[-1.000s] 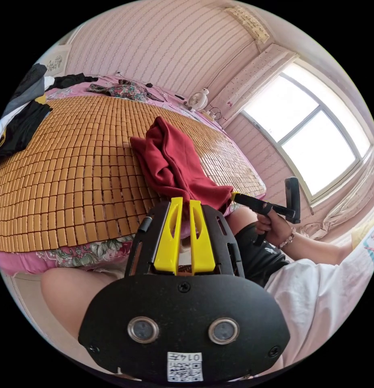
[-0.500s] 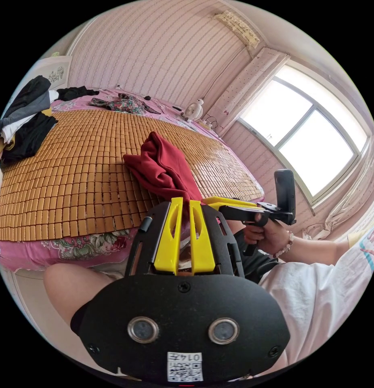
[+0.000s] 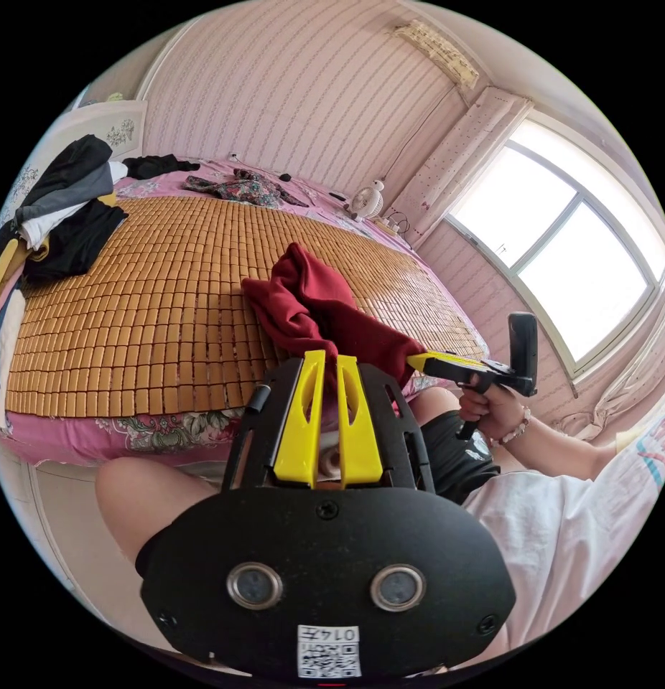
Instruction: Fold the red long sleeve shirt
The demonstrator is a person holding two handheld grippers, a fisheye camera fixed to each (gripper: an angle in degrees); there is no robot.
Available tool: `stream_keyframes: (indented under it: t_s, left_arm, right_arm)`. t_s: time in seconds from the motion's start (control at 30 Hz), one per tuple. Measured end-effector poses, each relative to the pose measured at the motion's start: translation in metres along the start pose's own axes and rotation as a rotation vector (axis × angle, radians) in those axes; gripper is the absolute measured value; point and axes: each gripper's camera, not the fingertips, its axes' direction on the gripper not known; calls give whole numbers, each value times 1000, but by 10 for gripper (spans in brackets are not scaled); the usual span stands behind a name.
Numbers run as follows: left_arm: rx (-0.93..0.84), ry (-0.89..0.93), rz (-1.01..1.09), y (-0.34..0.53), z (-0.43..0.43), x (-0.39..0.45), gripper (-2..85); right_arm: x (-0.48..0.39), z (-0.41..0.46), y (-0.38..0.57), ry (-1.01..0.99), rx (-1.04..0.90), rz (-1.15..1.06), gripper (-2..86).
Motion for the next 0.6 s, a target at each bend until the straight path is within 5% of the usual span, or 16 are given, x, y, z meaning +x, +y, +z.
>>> stream_keyframes:
  t_s: [0.2, 0.6]
  left_arm:
    - [28, -26, -31, -1, -11, -7, 16]
    - [34, 62, -49, -16, 11, 20, 17]
  right_arm:
    - [101, -99, 26, 337, 152, 334, 44]
    - [150, -63, -9, 479, 20, 319, 143]
